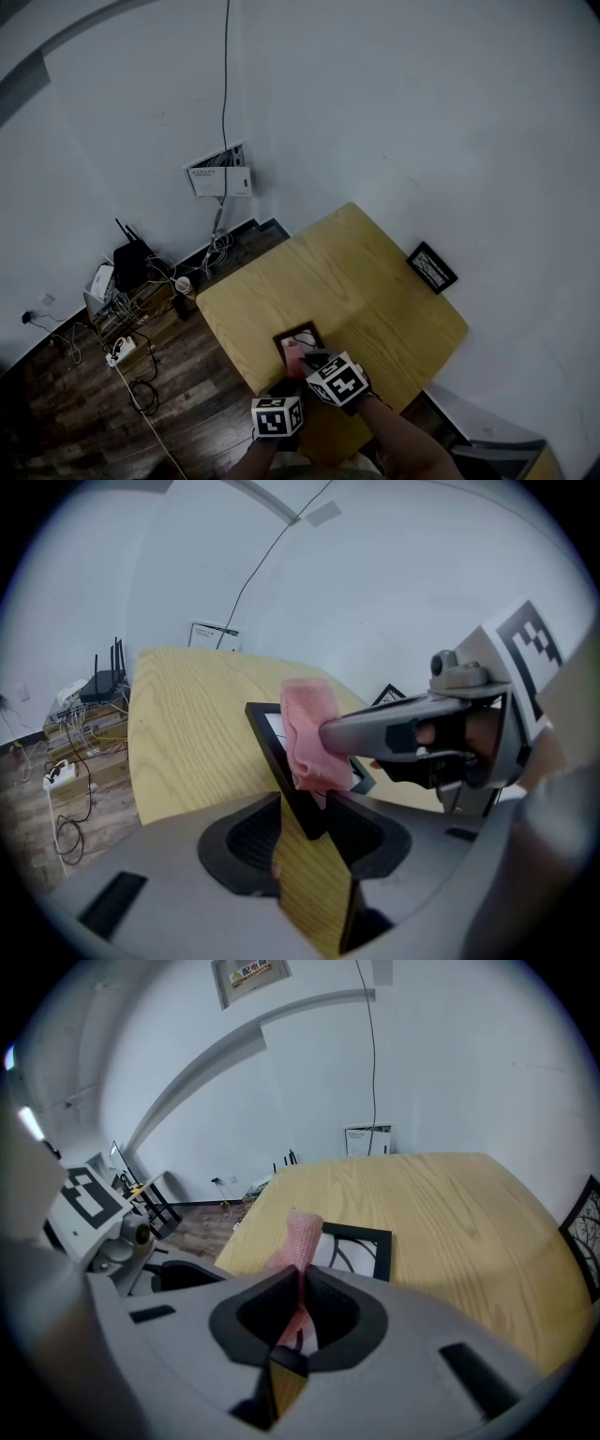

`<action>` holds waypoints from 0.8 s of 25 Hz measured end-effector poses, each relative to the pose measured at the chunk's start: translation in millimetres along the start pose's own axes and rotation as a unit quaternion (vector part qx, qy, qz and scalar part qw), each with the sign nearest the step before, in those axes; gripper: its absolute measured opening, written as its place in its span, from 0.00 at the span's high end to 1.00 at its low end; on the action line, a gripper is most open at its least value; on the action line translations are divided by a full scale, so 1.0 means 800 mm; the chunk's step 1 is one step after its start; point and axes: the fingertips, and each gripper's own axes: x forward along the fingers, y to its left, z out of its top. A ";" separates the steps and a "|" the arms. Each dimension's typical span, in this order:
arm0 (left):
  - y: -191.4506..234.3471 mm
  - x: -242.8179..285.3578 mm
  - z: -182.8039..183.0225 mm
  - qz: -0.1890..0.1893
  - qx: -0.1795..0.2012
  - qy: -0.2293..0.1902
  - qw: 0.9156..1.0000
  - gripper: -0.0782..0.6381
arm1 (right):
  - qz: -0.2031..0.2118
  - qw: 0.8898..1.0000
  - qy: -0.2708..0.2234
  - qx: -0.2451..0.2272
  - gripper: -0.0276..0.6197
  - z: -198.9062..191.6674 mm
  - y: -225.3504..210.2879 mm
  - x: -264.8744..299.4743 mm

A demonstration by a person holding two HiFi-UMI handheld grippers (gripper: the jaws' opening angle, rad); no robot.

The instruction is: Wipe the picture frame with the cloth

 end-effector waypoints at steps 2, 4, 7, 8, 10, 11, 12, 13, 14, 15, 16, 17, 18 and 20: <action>0.000 0.000 0.000 0.000 0.000 0.000 1.000 0.69 | 0.002 1.000 0.004 0.001 0.93 -0.006 0.002 0.001; 0.000 0.000 -0.001 0.000 0.000 0.000 1.000 0.69 | 0.005 1.000 0.009 0.003 0.93 -0.013 0.005 0.004; 0.000 0.000 0.000 0.000 0.001 -0.001 1.000 0.69 | 0.010 1.000 0.017 0.002 0.93 -0.026 0.010 0.011; 0.000 0.000 0.000 0.000 0.000 -0.001 1.000 0.69 | 0.010 1.000 0.017 0.001 0.93 -0.030 0.011 0.012; 0.000 0.000 0.000 0.000 0.001 -0.001 1.000 0.69 | 0.008 1.000 0.016 -0.002 0.93 -0.034 0.010 0.013; 0.000 0.000 -0.001 0.000 0.001 -0.001 1.000 0.69 | 0.007 1.000 0.017 -0.005 0.93 -0.035 0.010 0.013; 0.000 0.000 -0.001 0.000 0.001 -0.001 1.000 0.69 | 0.005 1.000 0.020 -0.011 0.93 -0.037 0.010 0.013; 0.000 0.000 -0.001 0.000 0.001 -0.001 1.000 0.69 | 0.002 1.000 0.025 -0.019 0.93 -0.037 0.012 0.011; 0.000 0.000 -0.001 0.000 0.001 -0.001 1.000 0.69 | 0.000 0.999 0.029 -0.028 0.93 -0.038 0.014 0.009; 0.000 0.000 -0.001 0.001 0.002 -0.001 1.000 0.69 | -0.004 0.999 0.033 -0.040 0.93 -0.037 0.016 0.008; 0.001 -0.001 -0.001 0.001 0.002 -0.001 1.000 0.69 | -0.008 0.998 0.037 -0.053 0.93 -0.037 0.016 0.008; 0.001 -0.001 -0.001 0.000 0.001 0.000 1.000 0.69 | -0.012 0.997 0.039 -0.065 0.93 -0.037 0.016 0.007; 0.001 -0.001 -0.001 0.000 0.001 0.000 1.000 0.69 | -0.016 0.997 0.040 -0.071 0.93 -0.038 0.015 0.007; 0.000 -0.001 -0.001 -0.002 -0.001 0.000 1.000 0.69 | -0.020 0.997 0.040 -0.067 0.93 -0.039 0.013 0.007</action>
